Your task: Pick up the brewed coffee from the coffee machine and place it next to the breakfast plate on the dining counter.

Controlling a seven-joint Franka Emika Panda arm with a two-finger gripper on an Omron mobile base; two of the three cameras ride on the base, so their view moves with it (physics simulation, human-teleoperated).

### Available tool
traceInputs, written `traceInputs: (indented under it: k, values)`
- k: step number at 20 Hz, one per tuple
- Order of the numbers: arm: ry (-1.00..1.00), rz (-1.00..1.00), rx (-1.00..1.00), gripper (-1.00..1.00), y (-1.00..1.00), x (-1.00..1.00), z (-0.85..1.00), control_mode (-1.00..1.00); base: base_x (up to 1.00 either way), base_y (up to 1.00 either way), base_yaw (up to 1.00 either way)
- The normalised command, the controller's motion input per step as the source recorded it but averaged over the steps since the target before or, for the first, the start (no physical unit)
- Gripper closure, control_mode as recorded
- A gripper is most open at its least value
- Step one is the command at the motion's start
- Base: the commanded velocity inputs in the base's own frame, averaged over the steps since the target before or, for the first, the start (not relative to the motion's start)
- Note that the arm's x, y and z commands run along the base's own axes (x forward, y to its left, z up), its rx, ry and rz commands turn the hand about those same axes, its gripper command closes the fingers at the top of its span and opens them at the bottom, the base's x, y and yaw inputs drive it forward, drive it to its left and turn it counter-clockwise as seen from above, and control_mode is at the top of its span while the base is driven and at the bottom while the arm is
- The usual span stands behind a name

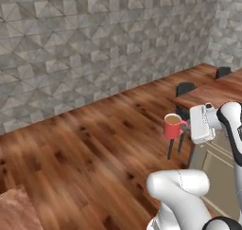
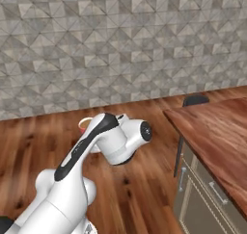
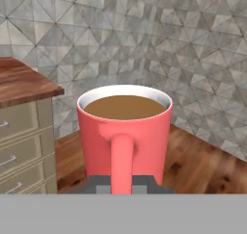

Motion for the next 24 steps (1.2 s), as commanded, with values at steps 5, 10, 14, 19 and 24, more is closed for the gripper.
traceInputs:
  k: [5, 10, 14, 19, 24]
  values:
    - [0.0, 0.0, 0.0, 1.0, 0.0, 0.0, 0.0, 1.0, 1.0, 0.28, -0.35]
    - [0.0, 0.0, 0.0, 1.0, 0.0, 0.0, 0.0, 1.0, 1.0, 0.32, -0.43]
    - [0.0, 0.0, 0.0, 1.0, 0.0, 0.0, 0.0, 1.0, 0.98, 0.32, -0.51]
    - [0.0, 0.0, 0.0, 1.0, 0.0, 0.0, 0.0, 1.0, 0.82, 0.33, -0.59]
    - [0.0, 0.0, 0.0, 1.0, 0.0, 0.0, 0.0, 1.0, 0.73, 0.29, -0.61]
